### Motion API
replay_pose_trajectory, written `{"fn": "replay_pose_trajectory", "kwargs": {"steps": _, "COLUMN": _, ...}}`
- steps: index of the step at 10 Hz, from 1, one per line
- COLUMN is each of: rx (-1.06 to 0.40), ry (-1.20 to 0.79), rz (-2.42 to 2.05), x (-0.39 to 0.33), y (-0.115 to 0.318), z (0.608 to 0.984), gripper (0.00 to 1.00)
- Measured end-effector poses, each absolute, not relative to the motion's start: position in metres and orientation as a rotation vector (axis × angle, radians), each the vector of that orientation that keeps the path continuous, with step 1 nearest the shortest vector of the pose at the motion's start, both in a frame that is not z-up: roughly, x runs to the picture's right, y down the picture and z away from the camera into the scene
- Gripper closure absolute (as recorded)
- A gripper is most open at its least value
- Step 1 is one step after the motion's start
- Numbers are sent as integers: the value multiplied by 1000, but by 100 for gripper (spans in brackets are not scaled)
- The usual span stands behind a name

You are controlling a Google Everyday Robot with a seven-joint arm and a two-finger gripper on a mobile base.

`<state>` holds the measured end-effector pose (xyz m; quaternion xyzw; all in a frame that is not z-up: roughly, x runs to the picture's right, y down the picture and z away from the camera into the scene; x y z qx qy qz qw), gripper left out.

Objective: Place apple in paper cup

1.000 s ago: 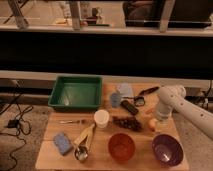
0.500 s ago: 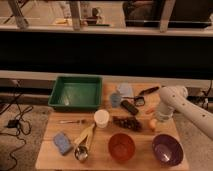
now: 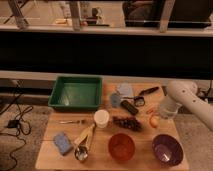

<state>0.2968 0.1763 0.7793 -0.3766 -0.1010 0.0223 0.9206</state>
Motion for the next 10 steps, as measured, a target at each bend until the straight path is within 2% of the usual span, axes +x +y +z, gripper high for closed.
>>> {"fn": "replay_pose_trajectory", "kwargs": {"steps": 4, "rx": -720, "ry": -289, "rz": -13, "x": 279, "y": 163, "z": 739, "gripper": 100}}
{"fn": "replay_pose_trajectory", "kwargs": {"steps": 10, "rx": -721, "ry": -450, "rz": -233, "x": 182, "y": 204, "z": 655, "gripper": 100}}
